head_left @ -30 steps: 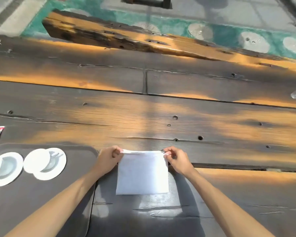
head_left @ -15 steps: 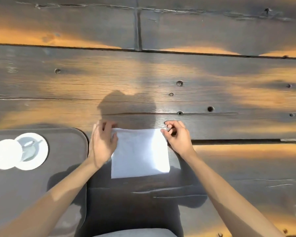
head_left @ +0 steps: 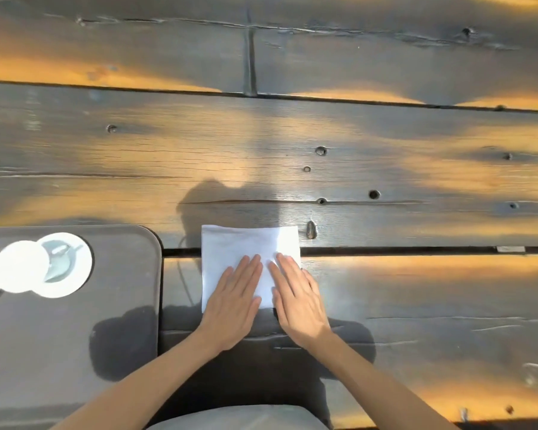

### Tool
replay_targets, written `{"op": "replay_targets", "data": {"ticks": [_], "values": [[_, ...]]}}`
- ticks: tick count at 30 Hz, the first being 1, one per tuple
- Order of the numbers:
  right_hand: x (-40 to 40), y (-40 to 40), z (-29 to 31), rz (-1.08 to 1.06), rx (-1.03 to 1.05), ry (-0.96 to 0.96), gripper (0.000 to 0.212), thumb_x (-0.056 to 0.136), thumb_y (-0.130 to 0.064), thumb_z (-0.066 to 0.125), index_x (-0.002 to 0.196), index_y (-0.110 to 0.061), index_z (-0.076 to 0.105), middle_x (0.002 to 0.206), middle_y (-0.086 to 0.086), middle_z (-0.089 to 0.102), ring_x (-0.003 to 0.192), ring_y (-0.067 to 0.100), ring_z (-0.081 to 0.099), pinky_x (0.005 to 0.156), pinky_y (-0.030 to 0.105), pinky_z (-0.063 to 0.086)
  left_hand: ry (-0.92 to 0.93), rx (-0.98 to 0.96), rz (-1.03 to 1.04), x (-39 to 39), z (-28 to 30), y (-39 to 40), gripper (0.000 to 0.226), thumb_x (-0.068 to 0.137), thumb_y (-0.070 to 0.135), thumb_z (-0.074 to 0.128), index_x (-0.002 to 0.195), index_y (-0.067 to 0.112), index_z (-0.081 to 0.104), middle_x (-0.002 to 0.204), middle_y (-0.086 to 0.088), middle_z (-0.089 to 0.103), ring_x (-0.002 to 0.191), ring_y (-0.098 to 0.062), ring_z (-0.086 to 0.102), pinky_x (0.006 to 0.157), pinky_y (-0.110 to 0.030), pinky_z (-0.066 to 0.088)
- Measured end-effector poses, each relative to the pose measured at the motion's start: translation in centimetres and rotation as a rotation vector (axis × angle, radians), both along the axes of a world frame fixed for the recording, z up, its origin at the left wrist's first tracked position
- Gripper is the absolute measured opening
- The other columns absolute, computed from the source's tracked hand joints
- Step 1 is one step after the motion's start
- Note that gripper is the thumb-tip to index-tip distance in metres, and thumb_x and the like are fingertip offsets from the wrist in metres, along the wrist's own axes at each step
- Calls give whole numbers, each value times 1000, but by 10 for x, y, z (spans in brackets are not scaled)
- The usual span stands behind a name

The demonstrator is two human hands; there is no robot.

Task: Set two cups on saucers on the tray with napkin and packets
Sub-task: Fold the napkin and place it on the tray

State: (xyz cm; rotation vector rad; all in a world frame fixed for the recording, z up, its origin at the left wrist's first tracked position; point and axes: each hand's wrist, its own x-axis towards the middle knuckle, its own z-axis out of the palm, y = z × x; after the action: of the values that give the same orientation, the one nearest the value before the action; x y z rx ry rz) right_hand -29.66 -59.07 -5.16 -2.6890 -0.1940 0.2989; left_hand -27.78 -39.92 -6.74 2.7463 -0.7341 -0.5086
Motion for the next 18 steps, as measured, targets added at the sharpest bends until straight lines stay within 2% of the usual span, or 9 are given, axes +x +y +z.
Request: {"op": "replay_targets", "data": {"ticks": [3,7,11,15,18], "values": [[-16,13,-3,46,-66,36,54,107,-30,34,159,-19,30,169,-3,21,157,14,12,123,43,23,23,24,38,-7,-6,12,66,104,36,36,161,13,12,170,-3,3,157,-22,2,126,-41,-1],[-22,17,-11,40,-117,152,59,108,-46,21,163,-25,13,172,-6,6,158,13,0,125,44,7,51,77,19,-10,-11,27,65,105,41,33,161,18,10,170,-3,2,157,-19,-1,125,-41,5],[-30,-8,-16,37,-243,189,61,106,-45,25,163,-26,12,171,-8,4,158,15,7,123,47,13,30,178,-51,-12,-5,41,64,106,44,24,161,16,5,169,-5,0,156,-24,2,125,-43,11],[-32,-19,-8,48,-287,246,62,105,-48,23,162,-25,16,170,-8,7,157,21,14,125,50,23,24,184,-52,-16,7,48,63,105,46,19,159,13,16,168,-7,11,154,-28,10,123,-46,21],[-28,-19,-3,89,-255,295,64,106,-48,17,162,-27,-4,167,-12,-15,157,20,-11,127,47,7,0,219,-84,-18,20,56,67,104,47,7,156,11,27,165,-9,22,151,-29,23,118,-48,34]]}}
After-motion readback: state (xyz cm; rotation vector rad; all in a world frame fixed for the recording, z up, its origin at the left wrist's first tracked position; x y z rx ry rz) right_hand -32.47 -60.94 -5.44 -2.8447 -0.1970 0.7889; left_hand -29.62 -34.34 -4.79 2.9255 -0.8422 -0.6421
